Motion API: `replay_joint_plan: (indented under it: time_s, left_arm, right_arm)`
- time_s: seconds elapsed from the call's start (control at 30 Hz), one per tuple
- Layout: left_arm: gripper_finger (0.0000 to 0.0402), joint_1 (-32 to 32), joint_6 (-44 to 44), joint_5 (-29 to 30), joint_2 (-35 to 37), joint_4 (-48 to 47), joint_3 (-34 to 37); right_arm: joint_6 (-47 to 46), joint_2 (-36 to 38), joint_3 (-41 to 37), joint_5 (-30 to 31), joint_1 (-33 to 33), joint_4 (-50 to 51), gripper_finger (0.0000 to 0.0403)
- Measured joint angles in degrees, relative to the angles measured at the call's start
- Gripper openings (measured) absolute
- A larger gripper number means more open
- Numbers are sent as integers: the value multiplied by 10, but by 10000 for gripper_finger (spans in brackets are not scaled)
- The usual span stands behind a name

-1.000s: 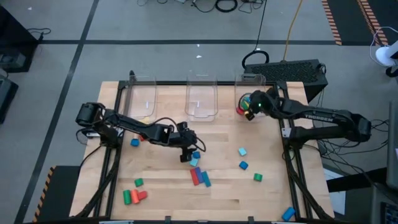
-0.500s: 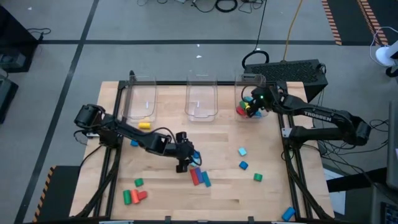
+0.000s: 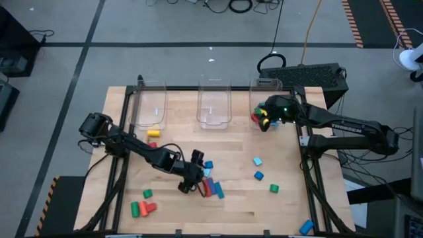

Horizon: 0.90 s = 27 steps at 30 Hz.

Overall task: Sort blocks by size
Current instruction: Put the red rectangular block into the right transparent bin

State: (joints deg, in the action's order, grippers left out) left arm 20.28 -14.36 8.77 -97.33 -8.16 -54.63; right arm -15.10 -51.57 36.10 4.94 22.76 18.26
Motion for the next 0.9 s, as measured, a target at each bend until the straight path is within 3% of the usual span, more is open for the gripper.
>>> replay_joint_plan:
  time_s: [0.17,0.5,0.7,0.9]
  left_arm:
    - [273,9,-47,-57,-42,41,0]
    - [273,12,-61,-96,-96,96,-2]
    - [273,8,-57,-123,-109,78,-5]
    - [273,8,-10,-115,-97,41,-5]
  right_arm:
    - [-34,14,0,-23,-68,4,220]
    - [-86,2,0,-20,-163,1,219]
    - [-106,-4,0,-1,-199,0,219]
    - [-110,-5,0,35,-224,0,219]
